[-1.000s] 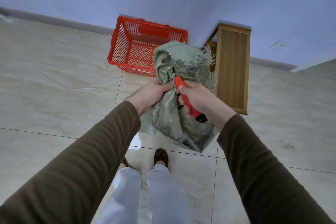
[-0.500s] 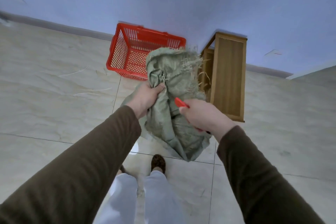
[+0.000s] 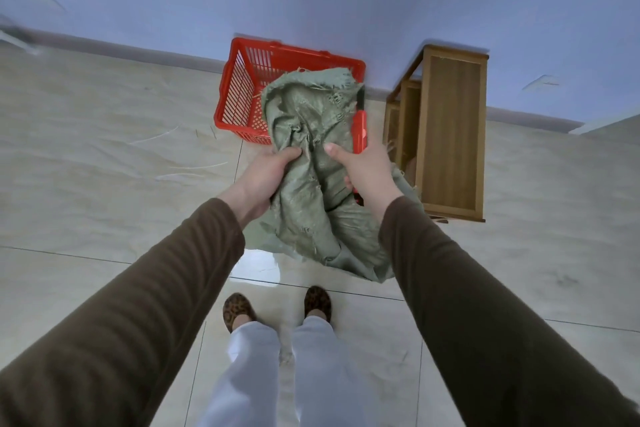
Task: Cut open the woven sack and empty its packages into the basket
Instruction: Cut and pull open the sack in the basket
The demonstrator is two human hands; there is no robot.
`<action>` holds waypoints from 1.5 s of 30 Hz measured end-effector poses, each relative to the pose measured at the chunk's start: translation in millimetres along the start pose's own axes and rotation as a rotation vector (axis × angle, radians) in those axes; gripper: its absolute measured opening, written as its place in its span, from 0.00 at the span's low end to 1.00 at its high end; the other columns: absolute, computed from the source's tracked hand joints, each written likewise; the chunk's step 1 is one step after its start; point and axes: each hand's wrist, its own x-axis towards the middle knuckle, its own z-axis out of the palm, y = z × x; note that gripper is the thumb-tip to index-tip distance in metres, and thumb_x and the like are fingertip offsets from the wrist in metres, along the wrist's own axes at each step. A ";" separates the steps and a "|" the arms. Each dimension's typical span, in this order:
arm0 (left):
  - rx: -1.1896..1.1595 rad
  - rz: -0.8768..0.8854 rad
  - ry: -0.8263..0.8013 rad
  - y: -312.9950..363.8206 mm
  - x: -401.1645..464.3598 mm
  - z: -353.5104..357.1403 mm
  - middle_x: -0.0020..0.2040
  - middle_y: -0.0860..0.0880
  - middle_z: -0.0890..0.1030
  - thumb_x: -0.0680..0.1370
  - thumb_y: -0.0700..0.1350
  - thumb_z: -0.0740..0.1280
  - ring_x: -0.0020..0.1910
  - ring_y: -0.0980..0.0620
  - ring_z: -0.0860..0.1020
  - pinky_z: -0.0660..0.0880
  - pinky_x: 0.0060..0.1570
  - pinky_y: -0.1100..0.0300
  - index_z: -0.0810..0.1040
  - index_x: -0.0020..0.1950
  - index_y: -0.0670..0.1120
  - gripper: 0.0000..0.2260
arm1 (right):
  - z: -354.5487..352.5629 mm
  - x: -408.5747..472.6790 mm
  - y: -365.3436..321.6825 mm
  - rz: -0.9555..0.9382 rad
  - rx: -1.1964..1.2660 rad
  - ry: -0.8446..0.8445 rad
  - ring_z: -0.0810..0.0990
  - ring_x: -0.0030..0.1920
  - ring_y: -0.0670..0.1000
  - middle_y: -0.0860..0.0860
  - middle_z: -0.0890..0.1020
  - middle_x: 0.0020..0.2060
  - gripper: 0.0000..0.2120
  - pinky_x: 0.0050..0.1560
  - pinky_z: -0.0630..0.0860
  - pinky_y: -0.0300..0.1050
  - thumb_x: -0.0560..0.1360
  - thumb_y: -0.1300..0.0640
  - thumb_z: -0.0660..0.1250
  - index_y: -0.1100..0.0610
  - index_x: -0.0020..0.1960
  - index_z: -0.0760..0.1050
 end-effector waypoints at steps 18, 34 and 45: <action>1.017 0.245 -0.048 17.6 -7.7 26.9 0.76 0.33 0.69 0.78 0.34 0.72 0.76 0.35 0.68 0.67 0.75 0.44 0.67 0.78 0.34 0.30 | -10.8 -17.8 -76.4 -0.286 -0.351 -0.257 0.77 0.35 0.51 0.49 0.78 0.33 0.11 0.43 0.74 0.50 0.76 0.56 0.74 0.55 0.39 0.75; 0.036 0.173 0.021 81.8 -45.6 56.1 0.65 0.39 0.83 0.84 0.47 0.66 0.66 0.39 0.81 0.76 0.70 0.43 0.78 0.71 0.37 0.19 | -15.9 -106.1 -23.6 -0.237 -0.174 -0.050 0.78 0.67 0.48 0.48 0.77 0.71 0.49 0.67 0.75 0.47 0.68 0.39 0.80 0.41 0.81 0.56; 0.437 0.283 -0.563 127.0 -124.4 30.8 0.57 0.53 0.88 0.76 0.46 0.77 0.58 0.55 0.86 0.80 0.56 0.64 0.83 0.62 0.52 0.15 | -54.2 -113.6 -159.0 0.102 0.666 -0.267 0.85 0.53 0.63 0.63 0.85 0.51 0.13 0.63 0.80 0.60 0.83 0.57 0.65 0.65 0.61 0.81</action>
